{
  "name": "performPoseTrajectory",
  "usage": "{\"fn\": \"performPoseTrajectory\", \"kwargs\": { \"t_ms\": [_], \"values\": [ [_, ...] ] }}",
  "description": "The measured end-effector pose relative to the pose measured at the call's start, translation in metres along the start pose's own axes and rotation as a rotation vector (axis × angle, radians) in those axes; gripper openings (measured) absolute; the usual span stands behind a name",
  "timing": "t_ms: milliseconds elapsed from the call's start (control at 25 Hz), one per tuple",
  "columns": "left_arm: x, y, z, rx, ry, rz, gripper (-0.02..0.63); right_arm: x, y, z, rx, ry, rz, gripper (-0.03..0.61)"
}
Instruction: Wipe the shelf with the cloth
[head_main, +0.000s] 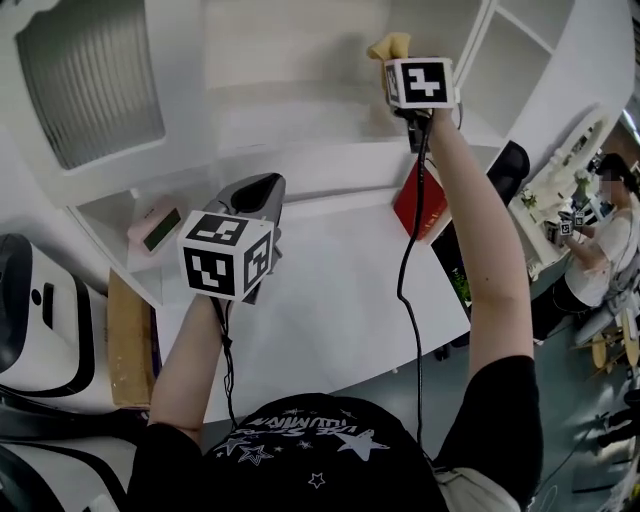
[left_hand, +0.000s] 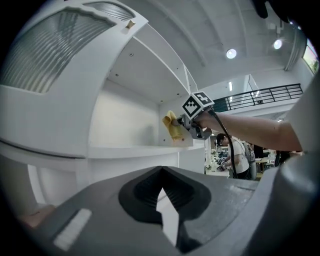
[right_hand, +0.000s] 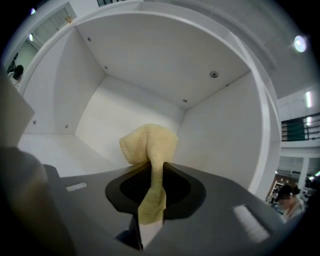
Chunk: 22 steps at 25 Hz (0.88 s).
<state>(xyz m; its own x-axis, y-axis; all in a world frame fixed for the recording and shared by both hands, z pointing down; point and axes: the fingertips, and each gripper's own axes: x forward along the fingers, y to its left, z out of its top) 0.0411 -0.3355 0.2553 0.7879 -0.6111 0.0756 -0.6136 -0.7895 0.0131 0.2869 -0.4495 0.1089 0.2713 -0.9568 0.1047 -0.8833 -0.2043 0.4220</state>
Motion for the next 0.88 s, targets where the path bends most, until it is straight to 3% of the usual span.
{"fn": "performPoseTrajectory", "kwargs": {
  "t_ms": [360,600,880],
  "values": [
    [-0.001,0.023,-0.005,0.005,0.024,0.085,0.003,0.087,0.038,-0.015,-0.156,0.291,0.125,0.087],
    [0.001,0.037,-0.012,-0.012,0.028,0.119,0.003,0.122,0.042,-0.031,-0.276,0.41,0.067,0.086],
    [-0.001,0.05,-0.015,-0.038,0.022,0.169,0.003,0.142,0.048,-0.05,-0.352,0.503,0.074,0.084]
  ]
}}
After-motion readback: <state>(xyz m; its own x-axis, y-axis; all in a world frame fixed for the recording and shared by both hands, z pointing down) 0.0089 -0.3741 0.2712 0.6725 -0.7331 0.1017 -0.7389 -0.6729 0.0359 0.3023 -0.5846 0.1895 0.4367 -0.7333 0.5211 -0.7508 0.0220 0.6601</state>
